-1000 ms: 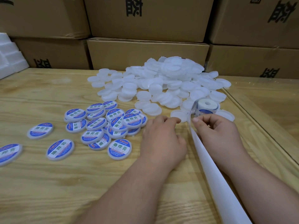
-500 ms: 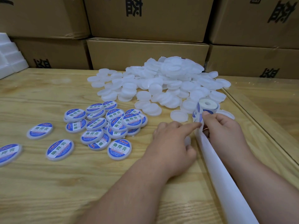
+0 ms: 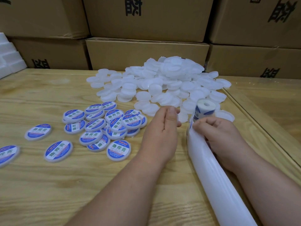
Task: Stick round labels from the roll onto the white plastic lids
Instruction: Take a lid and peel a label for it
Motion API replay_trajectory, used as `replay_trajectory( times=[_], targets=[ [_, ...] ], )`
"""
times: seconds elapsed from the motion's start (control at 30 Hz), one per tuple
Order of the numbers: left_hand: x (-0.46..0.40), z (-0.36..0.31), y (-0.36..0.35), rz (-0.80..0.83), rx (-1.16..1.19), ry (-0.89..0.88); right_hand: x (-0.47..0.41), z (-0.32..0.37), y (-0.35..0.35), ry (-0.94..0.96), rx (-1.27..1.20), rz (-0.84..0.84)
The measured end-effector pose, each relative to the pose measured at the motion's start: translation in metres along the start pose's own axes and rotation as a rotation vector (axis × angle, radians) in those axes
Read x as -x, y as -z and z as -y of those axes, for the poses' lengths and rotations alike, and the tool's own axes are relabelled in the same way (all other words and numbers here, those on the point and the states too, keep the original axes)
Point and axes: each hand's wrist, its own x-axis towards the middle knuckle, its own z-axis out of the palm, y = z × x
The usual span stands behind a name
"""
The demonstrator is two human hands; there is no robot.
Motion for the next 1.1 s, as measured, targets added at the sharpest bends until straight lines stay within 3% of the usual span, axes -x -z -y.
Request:
replay_trajectory(
  times=[0.23,0.53,1.1],
  targets=[
    [-0.002,-0.003,0.004,0.033,0.05,0.082,0.009,0.008,-0.003,0.009,-0.106,0.318],
    [-0.002,-0.002,0.002,0.105,0.1,0.058,0.015,0.011,-0.009,0.184,-0.032,0.373],
    [-0.005,0.002,0.002,0.085,-0.01,0.042,0.018,0.006,-0.009,0.245,0.103,0.487]
  ],
)
